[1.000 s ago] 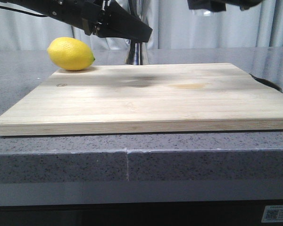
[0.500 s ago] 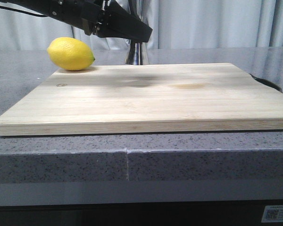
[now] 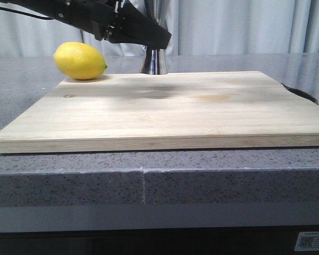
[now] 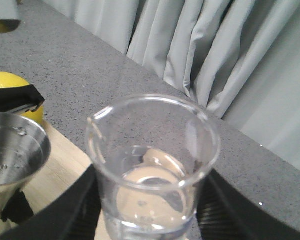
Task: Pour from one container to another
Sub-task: 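Bring the beaker's spout over the jigger's cup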
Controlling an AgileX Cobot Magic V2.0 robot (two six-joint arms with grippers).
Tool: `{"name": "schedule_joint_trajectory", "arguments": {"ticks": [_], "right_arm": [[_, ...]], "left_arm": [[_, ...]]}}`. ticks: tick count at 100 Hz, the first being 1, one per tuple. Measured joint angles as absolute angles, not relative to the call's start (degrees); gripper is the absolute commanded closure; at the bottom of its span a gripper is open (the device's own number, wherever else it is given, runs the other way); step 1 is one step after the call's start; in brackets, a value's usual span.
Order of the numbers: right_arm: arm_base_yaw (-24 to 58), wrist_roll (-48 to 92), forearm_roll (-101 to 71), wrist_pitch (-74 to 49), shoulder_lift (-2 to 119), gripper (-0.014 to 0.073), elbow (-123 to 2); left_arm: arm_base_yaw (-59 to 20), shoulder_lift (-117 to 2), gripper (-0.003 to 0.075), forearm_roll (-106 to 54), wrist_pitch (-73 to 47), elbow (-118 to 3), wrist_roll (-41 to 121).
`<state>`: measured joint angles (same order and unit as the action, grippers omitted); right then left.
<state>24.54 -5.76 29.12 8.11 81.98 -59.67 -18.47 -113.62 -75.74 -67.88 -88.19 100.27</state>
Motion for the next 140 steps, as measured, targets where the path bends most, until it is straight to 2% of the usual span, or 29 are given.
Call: {"name": "schedule_joint_trajectory", "arguments": {"ticks": [140], "right_arm": [[27.09, -5.76, 40.89, 4.86, 81.42, 0.0357, -59.67]], "left_arm": [[-18.47, -113.62, 0.0678, -75.61, -67.88, -88.19, 99.73]]}}
